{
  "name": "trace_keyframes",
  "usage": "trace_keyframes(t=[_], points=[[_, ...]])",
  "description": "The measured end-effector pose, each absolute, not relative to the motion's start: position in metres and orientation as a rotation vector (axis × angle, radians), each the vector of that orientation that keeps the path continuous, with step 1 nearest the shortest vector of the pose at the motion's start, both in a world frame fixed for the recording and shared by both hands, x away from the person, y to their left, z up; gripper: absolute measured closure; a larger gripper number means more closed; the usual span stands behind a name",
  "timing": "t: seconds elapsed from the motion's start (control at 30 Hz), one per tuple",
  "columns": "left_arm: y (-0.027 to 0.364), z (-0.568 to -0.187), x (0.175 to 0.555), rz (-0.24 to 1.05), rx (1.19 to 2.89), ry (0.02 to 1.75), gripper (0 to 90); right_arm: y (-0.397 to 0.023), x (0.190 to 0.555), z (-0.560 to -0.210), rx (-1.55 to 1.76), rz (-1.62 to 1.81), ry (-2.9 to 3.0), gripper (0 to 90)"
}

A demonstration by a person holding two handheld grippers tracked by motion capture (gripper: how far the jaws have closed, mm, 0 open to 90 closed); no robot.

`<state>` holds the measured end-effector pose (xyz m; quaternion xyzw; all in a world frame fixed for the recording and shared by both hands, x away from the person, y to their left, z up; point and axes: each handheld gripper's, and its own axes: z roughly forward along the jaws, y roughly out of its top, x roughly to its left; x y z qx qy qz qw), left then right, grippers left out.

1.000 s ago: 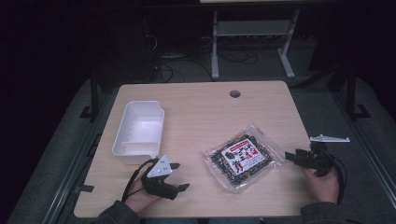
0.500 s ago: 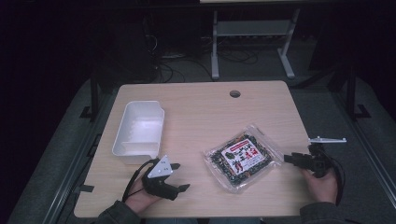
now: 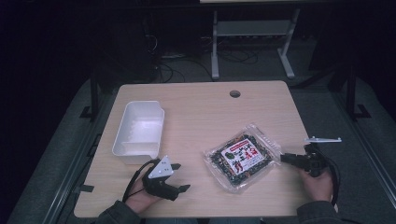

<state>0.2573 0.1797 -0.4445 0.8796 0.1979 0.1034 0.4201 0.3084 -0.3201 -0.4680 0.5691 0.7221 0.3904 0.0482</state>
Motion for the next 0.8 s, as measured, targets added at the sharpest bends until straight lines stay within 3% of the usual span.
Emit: trace_keyframes(t=[0.2,0.8], points=[[0.180,-0.444,0.257,0.259,2.204,0.495,21.4,-0.322,0.307,-0.464,1.716,1.278,2.194,88.0],[0.176,-0.446,0.263,0.260,2.191,0.492,21.6,-0.293,0.297,-0.401,1.321,1.512,2.336,89.4]])
